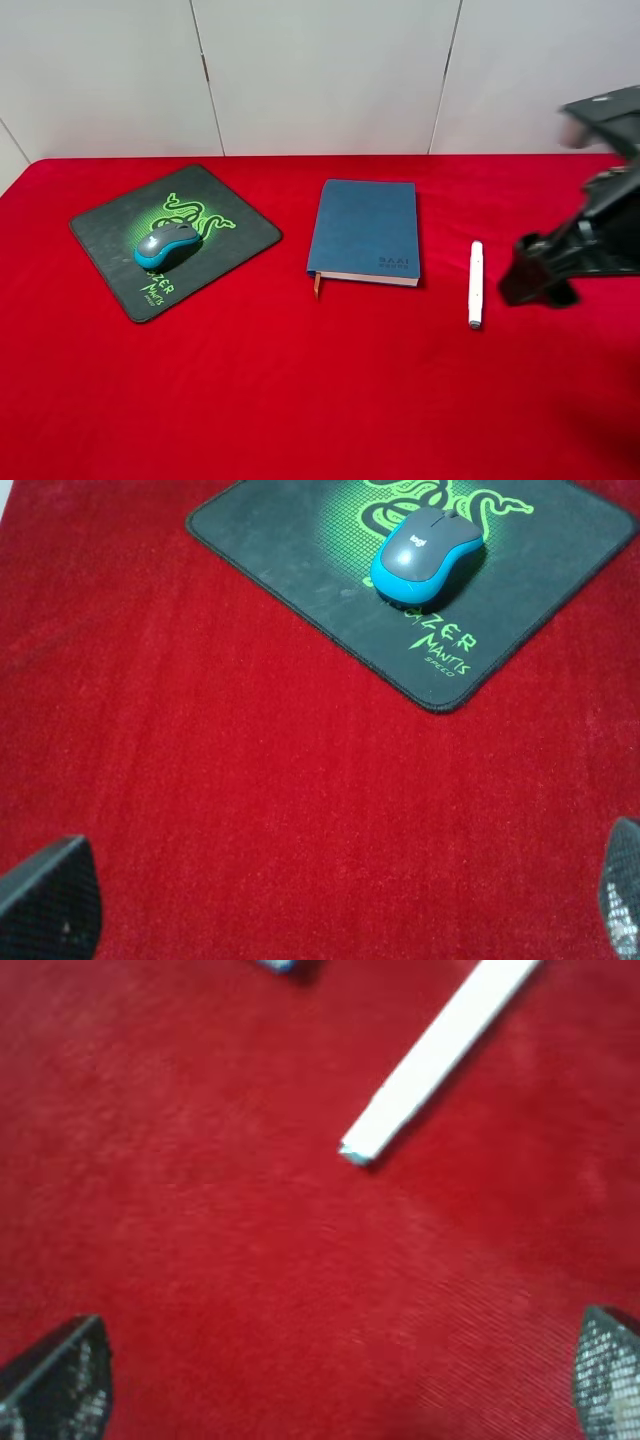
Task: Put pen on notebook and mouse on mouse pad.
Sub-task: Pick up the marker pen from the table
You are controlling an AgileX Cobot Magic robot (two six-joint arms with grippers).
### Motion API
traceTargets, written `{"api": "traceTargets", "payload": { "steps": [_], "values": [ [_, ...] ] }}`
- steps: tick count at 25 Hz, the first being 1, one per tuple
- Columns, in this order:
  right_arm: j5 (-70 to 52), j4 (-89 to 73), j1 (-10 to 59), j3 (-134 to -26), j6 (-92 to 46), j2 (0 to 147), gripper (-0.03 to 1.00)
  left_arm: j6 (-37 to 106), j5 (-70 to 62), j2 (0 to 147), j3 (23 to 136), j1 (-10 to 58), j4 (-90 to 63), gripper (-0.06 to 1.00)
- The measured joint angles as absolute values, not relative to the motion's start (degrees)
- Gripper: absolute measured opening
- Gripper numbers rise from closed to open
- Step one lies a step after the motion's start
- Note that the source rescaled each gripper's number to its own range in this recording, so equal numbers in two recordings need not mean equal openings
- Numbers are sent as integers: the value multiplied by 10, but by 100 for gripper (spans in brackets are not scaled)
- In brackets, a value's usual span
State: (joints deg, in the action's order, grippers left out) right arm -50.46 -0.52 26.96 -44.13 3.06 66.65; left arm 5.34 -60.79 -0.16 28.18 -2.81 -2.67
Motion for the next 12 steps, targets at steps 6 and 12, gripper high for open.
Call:
{"api": "traceTargets", "payload": {
  "steps": [6,12],
  "values": [
    [-519,-7,297,-526,105,784,100,53,-608,-2,282,-28,-27,100],
    [-504,-4,297,-558,141,869,100,53,-608,-2,282,-28,-27,100]
  ]
}}
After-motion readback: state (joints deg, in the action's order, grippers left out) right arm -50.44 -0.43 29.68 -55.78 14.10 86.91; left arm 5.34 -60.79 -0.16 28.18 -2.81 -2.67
